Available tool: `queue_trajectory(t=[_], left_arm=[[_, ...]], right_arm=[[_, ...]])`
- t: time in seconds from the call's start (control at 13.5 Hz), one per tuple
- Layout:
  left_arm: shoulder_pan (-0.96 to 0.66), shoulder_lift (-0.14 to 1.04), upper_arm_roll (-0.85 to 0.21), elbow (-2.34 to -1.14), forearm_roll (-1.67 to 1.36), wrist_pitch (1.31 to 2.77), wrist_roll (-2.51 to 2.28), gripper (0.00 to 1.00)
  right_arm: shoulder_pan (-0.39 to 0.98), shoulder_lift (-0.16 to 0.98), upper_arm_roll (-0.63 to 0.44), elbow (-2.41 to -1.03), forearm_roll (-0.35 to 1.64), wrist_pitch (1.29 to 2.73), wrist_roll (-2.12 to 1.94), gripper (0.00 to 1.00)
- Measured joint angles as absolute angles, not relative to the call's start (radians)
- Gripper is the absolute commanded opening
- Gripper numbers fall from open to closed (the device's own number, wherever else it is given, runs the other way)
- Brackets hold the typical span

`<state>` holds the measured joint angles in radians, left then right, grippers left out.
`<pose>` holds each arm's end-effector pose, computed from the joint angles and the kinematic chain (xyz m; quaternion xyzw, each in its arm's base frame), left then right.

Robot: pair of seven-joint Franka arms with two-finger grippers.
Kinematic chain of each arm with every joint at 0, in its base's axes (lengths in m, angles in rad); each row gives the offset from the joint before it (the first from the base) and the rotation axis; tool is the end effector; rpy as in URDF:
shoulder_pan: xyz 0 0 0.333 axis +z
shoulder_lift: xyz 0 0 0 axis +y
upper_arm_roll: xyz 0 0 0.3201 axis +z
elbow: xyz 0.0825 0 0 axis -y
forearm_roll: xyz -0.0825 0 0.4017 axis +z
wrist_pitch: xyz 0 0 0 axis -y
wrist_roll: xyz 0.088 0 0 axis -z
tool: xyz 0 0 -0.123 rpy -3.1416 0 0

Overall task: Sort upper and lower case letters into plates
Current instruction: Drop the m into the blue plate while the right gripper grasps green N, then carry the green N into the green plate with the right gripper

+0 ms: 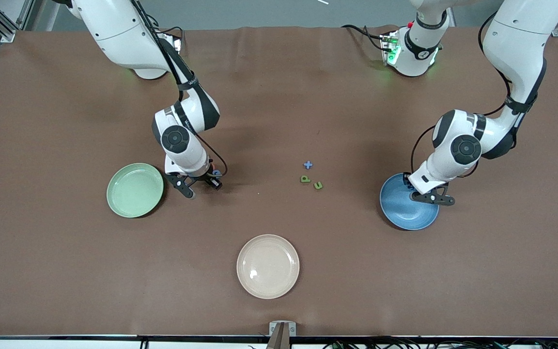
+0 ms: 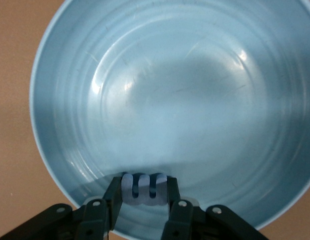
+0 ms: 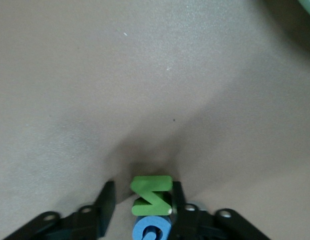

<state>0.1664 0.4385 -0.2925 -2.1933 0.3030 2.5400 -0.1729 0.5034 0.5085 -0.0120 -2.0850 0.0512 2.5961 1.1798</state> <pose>0.5528 -0.0780 0.1574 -0.9950 0.0933 0.0264 0.0237 0.5258 0.2805 0.1498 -0.9340 0.3572 0.0068 0.0080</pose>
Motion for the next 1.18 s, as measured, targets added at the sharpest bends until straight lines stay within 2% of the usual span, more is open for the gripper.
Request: queue_trajectory(t=[0.07, 0.15, 0.3, 0.37, 0.52, 0.66, 0.89, 1.03, 1.18], left_arm=[[0.167, 0.440, -0.292, -2.193, 0.303, 2.540, -0.173, 0.16], [0.167, 0.441, -0.292, -2.193, 0.303, 2.540, -0.173, 0.37], [0.167, 0.441, -0.292, -2.193, 0.304, 2.544, -0.173, 0.92], [0.168, 0.439, -0.293, -2.188, 0.305, 2.550, -0.173, 1.00], [0.167, 0.423, -0.294, -2.172, 0.306, 2.546, -0.174, 1.00], [0.169, 0.391, -0.312, -2.130, 0.306, 2.470, -0.180, 1.00], [0.167, 0.365, -0.406, -2.035, 0.306, 2.323, -0.307, 1.00], [0.152, 0.369, -0.470, -2.004, 0.306, 2.309, -0.448, 1.00], [0.097, 0.389, -0.500, -1.979, 0.306, 2.309, -0.590, 1.00]], right_arm=[[0.503, 0.507, -0.012, -2.084, 0.051, 2.594, 1.180, 0.03], [0.503, 0.507, -0.012, -2.084, 0.051, 2.592, 1.180, 0.00], [0.503, 0.507, -0.015, -2.079, 0.051, 2.574, 1.180, 0.00], [0.502, 0.505, -0.019, -2.075, 0.051, 2.562, 1.180, 0.00], [0.485, 0.489, -0.026, -2.060, 0.051, 2.527, 1.155, 0.00], [0.434, 0.450, -0.031, -2.045, 0.051, 2.450, 1.063, 0.00], [0.292, 0.355, -0.037, -2.037, 0.051, 2.287, 0.818, 0.00], [0.184, 0.301, -0.039, -2.039, 0.051, 2.211, 0.640, 0.00], [0.096, 0.283, -0.040, -2.058, 0.051, 2.194, 0.517, 0.00]])
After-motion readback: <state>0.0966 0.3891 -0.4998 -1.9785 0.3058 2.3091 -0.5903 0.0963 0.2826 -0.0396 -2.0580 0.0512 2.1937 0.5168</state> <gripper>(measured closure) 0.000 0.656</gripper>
